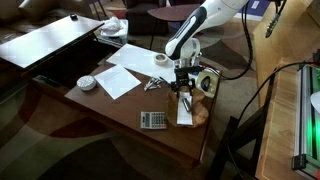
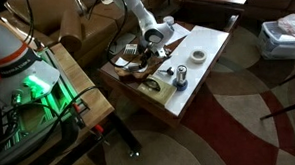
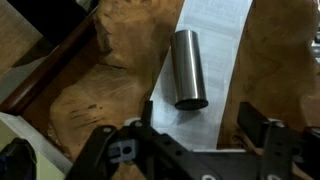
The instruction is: Remove the silver object from the wooden tray
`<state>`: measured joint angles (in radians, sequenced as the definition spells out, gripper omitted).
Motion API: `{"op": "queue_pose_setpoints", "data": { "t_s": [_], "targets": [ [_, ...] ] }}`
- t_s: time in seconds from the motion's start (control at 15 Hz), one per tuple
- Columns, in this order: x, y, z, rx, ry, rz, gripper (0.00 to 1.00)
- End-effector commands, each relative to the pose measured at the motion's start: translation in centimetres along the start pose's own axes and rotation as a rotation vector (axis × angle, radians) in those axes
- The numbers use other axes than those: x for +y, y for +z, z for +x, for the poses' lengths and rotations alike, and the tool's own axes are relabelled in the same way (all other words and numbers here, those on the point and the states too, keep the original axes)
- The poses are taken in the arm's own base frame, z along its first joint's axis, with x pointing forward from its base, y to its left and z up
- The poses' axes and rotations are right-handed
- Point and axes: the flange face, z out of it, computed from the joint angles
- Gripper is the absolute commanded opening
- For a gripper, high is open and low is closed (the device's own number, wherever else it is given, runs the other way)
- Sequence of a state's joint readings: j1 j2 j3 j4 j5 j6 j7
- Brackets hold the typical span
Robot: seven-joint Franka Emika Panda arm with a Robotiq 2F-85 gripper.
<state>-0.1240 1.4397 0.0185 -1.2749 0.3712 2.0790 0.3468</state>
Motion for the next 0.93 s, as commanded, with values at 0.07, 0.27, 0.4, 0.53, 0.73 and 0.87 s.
{"op": "queue_pose_setpoints", "data": {
  "t_s": [0.07,0.27,0.4,0.53,0.73,0.87],
  "targets": [
    [0.4,1.6,0.5,-0.017,-0.063,-0.03,0.81],
    [0.5,2.3,0.6,-0.018,-0.088,-0.03,0.69],
    [0.5,2.7,0.4,-0.021,-0.102,-0.024,0.69],
    [0.4,3.0,0.3,-0.025,-0.115,-0.026,0.64],
    [0.2,3.3,0.1,-0.03,-0.133,-0.027,0.38],
    [0.0,3.3,0.0,-0.029,-0.146,-0.03,0.22]
  ]
}}
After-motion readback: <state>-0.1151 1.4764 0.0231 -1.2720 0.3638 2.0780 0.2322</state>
